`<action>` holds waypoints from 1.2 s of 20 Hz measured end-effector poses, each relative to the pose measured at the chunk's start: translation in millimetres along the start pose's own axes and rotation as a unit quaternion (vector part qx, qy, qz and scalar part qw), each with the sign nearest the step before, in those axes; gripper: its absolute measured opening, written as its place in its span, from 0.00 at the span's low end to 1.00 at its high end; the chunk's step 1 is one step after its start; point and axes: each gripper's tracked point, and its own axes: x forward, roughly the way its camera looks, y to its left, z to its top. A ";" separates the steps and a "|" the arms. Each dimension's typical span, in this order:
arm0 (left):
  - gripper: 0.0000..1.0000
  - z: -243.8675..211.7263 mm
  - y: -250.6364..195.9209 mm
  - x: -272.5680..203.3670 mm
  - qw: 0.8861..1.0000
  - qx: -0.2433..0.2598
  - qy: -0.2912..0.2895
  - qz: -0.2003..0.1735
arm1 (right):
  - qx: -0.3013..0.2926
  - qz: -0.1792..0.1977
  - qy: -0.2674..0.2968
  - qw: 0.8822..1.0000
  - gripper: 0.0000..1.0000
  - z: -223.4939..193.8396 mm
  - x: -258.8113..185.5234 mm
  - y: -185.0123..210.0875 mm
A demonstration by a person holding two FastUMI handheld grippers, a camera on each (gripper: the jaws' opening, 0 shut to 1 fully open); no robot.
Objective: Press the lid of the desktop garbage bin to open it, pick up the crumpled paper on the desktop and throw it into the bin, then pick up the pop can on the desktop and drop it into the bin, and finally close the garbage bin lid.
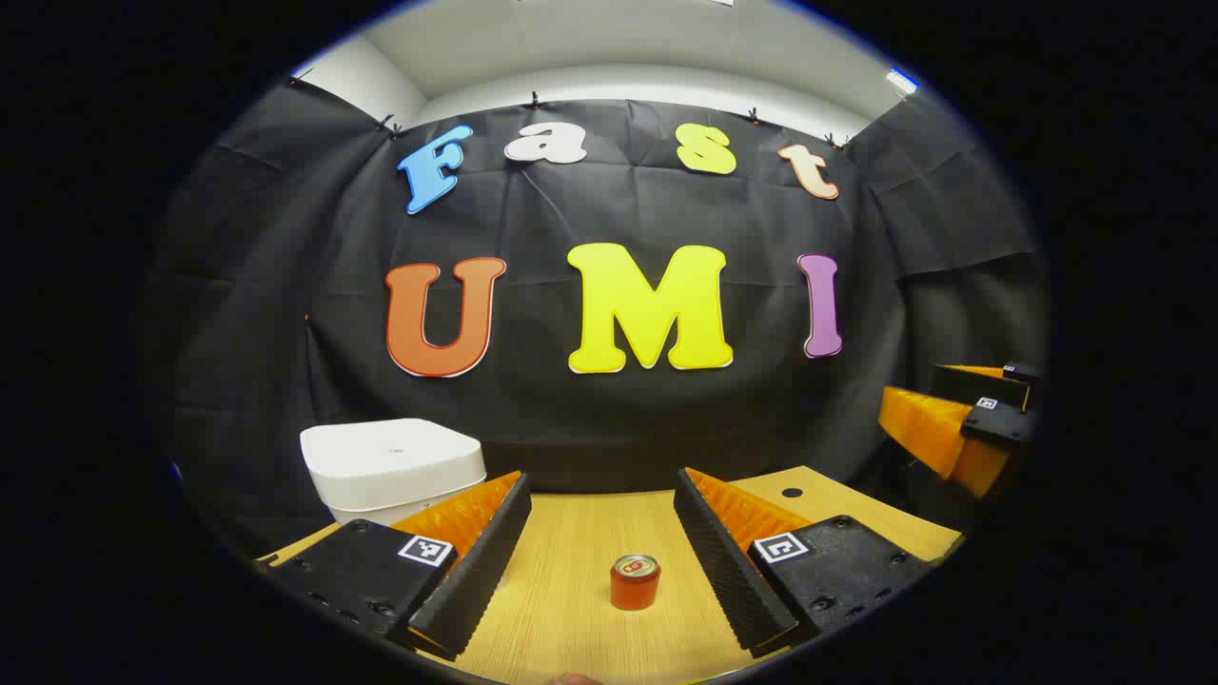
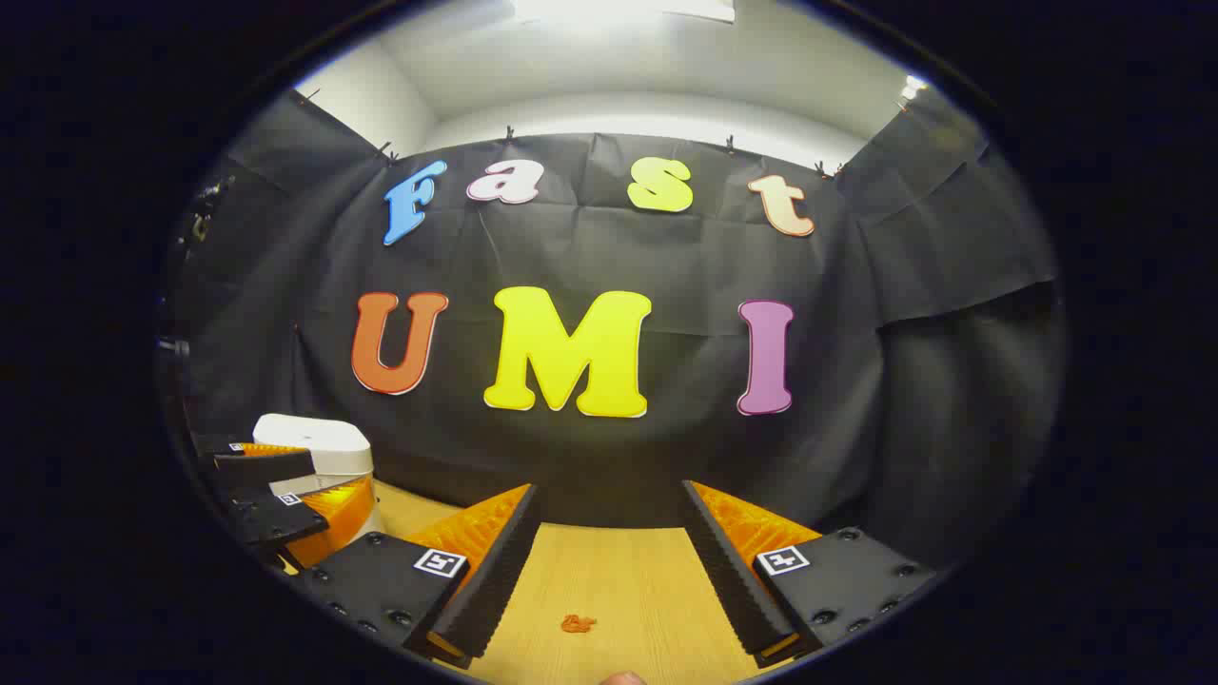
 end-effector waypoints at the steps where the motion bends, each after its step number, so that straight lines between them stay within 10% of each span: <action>1: 0.99 2.2 -1.6 0.6 1.000 0.000 -0.001 -0.007 | -0.002 -0.007 0.002 1.000 0.94 -0.5 0.4 -0.1; 24: 0.99 14.9 10.8 4.3 1.000 -0.016 0.006 0.021 | -0.008 0.027 0.011 1.000 0.94 1.6 6.4 17.4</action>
